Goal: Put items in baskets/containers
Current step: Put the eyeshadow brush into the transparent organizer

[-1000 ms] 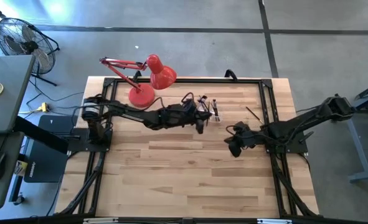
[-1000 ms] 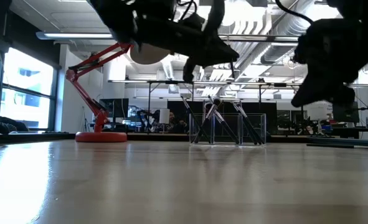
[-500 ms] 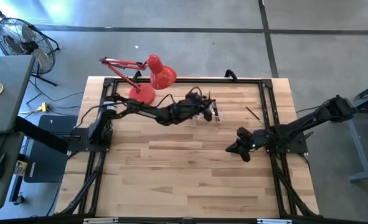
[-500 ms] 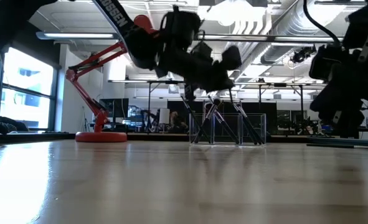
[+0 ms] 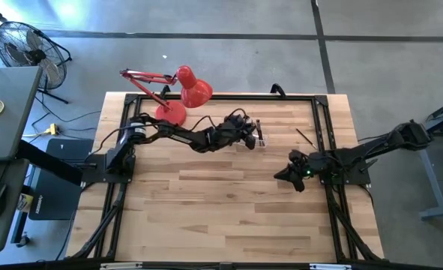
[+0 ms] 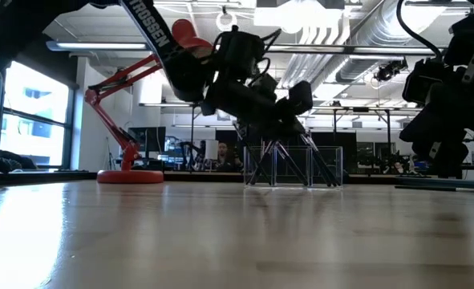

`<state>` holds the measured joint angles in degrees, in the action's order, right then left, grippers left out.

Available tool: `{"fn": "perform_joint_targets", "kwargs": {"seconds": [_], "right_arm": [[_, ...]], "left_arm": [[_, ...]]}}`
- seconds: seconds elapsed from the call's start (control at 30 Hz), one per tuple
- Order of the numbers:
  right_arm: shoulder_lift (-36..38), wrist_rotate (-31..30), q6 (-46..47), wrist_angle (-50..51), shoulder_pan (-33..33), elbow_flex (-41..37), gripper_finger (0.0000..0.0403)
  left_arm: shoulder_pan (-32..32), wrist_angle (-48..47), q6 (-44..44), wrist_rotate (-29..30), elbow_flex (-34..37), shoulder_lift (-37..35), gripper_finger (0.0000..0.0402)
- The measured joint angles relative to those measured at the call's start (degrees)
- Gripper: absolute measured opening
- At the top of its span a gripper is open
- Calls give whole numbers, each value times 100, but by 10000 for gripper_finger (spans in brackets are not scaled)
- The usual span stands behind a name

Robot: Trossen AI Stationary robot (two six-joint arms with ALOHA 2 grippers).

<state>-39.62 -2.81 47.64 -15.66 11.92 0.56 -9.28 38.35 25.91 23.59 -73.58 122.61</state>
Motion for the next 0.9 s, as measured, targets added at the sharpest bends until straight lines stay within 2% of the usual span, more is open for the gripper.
{"fn": "perform_joint_targets", "kwargs": {"seconds": [0.27,0.37,0.47,0.57,0.67,0.73,0.83,0.9], "right_arm": [[2,282,-15,19,-171,0,1],[7,299,-9,16,-185,0,3],[7,293,-1,6,-183,-2,3],[7,178,37,-10,-183,-2,1],[7,-14,117,-101,-183,-2,2],[7,-215,225,-141,-183,-2,5],[7,-596,293,-180,-183,-2,8],[3,-838,313,-192,-183,-2,8]], "left_arm": [[-7,163,-393,-4,-37,-35,90],[26,134,-610,-13,-94,-245,91],[140,198,-1194,-30,-298,-506,90],[332,-139,-2176,-48,-620,-688,74],[500,-1436,-2847,-334,-1046,-957,30],[586,-2542,-2866,-749,-1565,-1022,8],[738,-5043,-2693,-1125,-2478,-1005,13],[857,-6552,-2542,-1172,-3057,-984,12]]}}
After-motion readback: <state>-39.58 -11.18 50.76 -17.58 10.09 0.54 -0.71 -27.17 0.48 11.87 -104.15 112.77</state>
